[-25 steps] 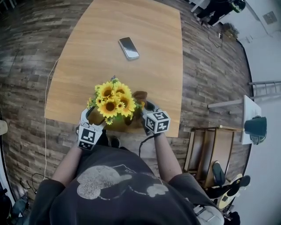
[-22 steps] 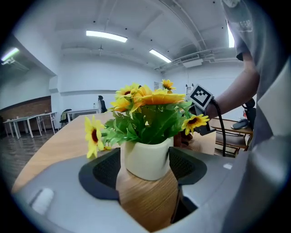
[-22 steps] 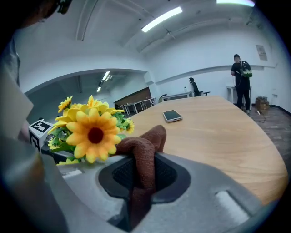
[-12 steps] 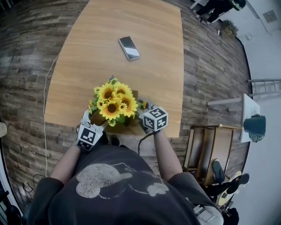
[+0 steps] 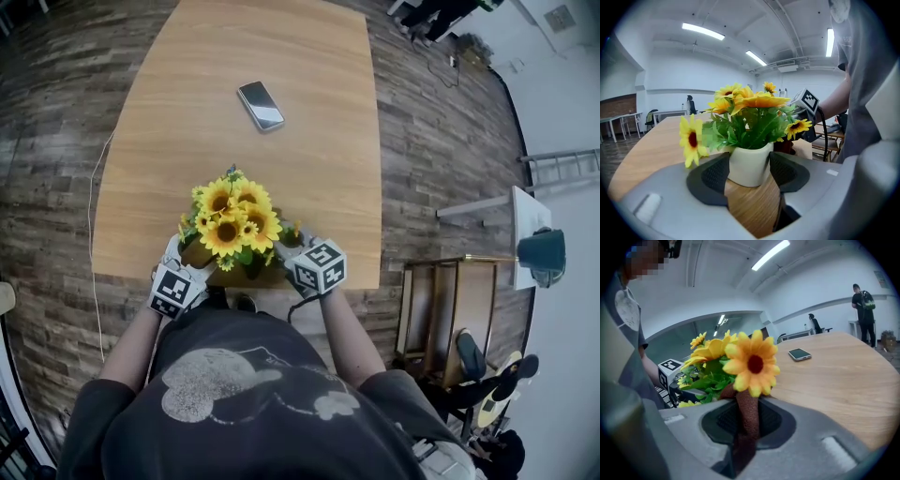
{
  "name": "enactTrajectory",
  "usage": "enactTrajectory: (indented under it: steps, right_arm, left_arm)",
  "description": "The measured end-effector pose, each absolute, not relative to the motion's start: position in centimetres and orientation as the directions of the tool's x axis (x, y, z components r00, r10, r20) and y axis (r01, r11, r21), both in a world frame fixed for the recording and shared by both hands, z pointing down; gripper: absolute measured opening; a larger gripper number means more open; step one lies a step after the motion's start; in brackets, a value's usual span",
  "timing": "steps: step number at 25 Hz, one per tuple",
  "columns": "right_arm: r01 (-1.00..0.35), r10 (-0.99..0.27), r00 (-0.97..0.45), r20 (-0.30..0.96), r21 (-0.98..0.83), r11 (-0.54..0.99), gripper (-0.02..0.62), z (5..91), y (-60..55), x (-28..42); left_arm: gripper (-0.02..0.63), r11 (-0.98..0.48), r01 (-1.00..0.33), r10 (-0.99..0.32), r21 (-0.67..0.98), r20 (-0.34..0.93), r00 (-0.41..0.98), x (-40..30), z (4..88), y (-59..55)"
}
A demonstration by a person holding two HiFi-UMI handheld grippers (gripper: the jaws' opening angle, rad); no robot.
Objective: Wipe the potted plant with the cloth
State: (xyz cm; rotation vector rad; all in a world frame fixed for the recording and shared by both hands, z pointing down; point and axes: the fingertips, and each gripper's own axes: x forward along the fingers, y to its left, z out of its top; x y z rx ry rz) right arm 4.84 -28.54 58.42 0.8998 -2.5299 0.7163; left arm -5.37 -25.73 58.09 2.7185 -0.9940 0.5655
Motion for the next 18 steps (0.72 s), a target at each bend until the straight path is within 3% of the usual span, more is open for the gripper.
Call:
enactTrajectory:
  steps: [18]
  right_arm:
    - [-0.636,-0.430,-0.750,0.502,-0.370,0.678,0.049,58.6,-23.2,2.4]
  left_arm:
    - [0.296,-0.893,-0.447,-0.387,0.058,0.408,0.827,-4.6,58.0,-27.3]
